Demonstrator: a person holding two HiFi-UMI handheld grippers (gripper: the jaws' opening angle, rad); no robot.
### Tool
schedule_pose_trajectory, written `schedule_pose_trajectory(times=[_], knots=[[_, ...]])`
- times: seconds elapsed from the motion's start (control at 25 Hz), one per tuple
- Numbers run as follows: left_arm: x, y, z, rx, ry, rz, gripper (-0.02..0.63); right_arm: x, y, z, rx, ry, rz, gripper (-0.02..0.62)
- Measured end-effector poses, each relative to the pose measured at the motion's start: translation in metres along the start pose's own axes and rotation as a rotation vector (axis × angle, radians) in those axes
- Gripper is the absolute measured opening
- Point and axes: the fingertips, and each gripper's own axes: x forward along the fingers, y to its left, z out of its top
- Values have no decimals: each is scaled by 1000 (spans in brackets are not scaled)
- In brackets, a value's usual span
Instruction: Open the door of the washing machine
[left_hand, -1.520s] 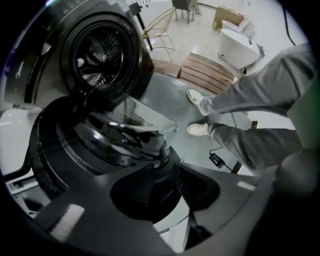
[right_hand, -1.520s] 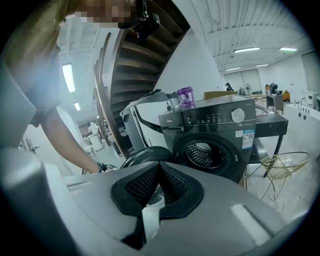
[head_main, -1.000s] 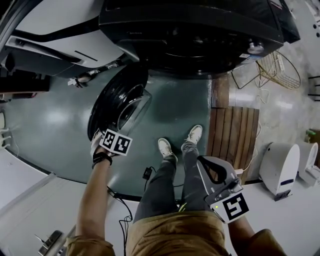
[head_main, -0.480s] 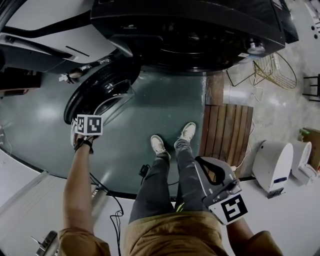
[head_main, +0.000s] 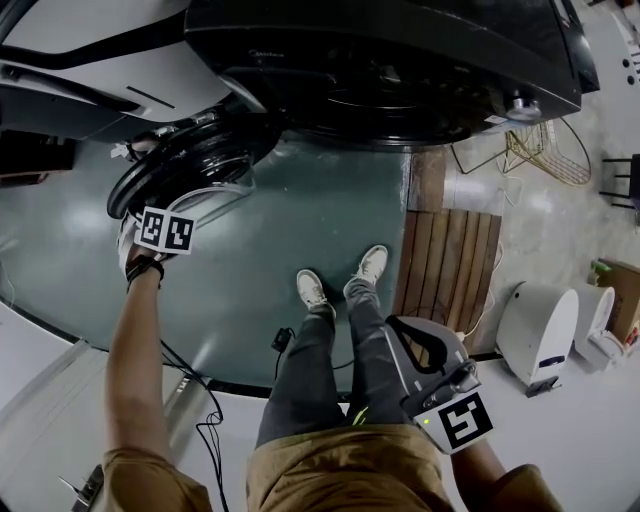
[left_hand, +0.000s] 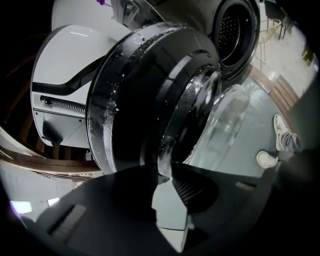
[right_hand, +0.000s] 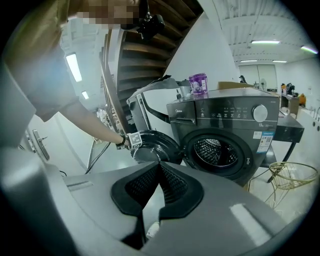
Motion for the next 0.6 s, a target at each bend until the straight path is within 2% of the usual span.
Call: schedule_pose_trajectory(times=[0.2, 0.6], knots=[[14, 21, 11, 52, -11, 44, 149, 12, 8, 5, -9, 13, 11, 5], [32, 45, 27, 91, -42, 61, 144, 33, 25, 11, -13, 48, 14, 5]])
